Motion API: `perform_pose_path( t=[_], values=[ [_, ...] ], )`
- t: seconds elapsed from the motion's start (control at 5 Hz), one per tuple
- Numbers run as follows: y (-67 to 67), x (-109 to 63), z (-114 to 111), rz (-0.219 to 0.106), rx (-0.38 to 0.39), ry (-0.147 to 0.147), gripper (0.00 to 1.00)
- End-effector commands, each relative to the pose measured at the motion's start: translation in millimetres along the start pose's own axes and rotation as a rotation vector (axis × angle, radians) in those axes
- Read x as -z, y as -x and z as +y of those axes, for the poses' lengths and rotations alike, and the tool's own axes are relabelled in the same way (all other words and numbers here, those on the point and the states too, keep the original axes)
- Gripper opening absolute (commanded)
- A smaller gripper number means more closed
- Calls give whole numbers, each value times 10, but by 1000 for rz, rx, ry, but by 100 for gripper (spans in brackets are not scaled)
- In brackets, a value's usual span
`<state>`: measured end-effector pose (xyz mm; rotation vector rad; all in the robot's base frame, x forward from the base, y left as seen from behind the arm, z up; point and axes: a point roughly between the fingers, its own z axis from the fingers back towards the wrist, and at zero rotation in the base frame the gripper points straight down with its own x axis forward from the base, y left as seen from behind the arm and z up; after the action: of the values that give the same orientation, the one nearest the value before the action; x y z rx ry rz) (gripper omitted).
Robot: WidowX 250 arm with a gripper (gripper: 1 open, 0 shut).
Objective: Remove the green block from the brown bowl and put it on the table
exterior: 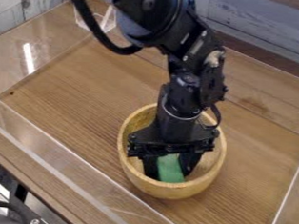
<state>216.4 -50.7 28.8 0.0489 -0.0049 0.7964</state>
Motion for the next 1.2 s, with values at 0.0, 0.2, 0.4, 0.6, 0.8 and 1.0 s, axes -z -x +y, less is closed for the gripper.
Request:
perform_pose_path(
  t=[0.0,0.2,0.4,0.6,0.8,1.0],
  values=[
    [42,-225,6,-7,-9,39,0],
    [104,-348,-67,5,29,58,0],
    [186,-404,-141,13,54,71,0],
    [42,-489,-43,19,54,73,0],
    [-137,-590,73,25,66,79,0],
    [-330,-572,215,22,92,91,0]
  ],
)
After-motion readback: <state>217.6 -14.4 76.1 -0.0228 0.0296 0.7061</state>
